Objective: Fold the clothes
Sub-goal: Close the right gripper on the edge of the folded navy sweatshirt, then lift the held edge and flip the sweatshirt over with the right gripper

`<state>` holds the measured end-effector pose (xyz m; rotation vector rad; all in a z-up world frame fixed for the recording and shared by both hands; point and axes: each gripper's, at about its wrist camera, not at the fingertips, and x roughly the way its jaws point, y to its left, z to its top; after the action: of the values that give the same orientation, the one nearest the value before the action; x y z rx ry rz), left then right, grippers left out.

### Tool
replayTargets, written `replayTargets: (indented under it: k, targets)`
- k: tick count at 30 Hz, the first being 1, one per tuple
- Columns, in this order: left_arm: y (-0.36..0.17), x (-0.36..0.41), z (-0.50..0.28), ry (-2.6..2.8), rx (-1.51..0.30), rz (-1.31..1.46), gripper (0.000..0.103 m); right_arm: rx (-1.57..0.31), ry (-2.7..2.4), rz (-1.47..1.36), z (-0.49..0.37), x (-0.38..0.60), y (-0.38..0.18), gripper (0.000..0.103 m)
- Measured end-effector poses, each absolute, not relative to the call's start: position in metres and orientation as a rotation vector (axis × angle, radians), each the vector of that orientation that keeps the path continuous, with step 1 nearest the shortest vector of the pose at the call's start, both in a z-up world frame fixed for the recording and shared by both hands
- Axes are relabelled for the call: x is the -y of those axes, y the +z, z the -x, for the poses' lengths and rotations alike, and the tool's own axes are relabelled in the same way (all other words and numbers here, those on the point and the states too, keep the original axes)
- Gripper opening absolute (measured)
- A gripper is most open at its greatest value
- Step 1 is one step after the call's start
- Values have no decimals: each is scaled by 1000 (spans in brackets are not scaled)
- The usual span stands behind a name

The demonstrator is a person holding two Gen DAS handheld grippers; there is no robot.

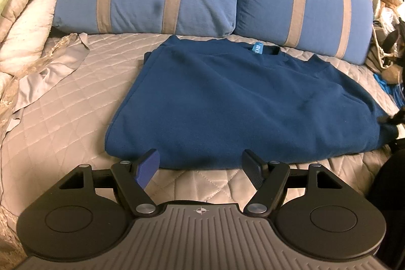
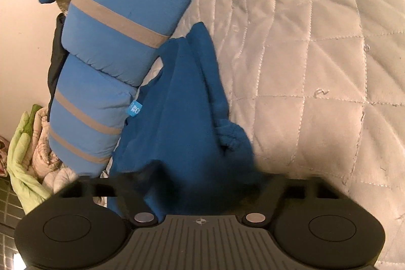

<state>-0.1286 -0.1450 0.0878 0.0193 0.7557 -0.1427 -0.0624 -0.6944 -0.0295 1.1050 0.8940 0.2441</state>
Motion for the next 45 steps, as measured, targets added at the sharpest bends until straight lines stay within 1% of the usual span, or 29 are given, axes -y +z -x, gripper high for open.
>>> replayTargets:
  k: [1, 2, 5, 6, 14, 18, 24, 33, 37, 40, 42, 45]
  targets:
    - [88, 145, 129, -142, -755, -20, 71, -900, 236, -1121, 61, 696, -31, 36]
    - [88, 145, 129, -142, -755, -20, 71, -899, 240, -1114, 59, 696, -30, 26]
    - [88, 145, 129, -138, -749, -19, 71, -882, 244, -1009, 54, 691, -8, 19]
    - [89, 145, 130, -141, -747, -19, 71, -870, 250, -975, 52, 688, 1, 18]
    - [90, 145, 132, -147, -741, -16, 71, -763, 376, -698, 41, 651, 85, 17]
    - [90, 145, 132, -151, -735, -8, 71, -725, 443, -596, 38, 624, 113, 17]
    - [92, 144, 135, -157, -722, 3, 71, -708, 490, -501, 35, 589, 128, 17]
    - [94, 139, 137, -159, -705, 42, 71, -708, 531, -460, 19, 537, 145, 16]
    - [95, 136, 141, -145, -684, 62, 71, -700, 612, -358, 9, 475, 164, 16]
    - [99, 130, 148, -122, -654, 84, 71, -690, 709, -228, 0, 397, 174, 16]
    - [100, 123, 154, -147, -666, 108, 71, -714, 799, -116, 0, 338, 169, 16]
    - [97, 106, 165, -162, -725, 145, 71, -760, 894, 117, 10, 261, 135, 16]
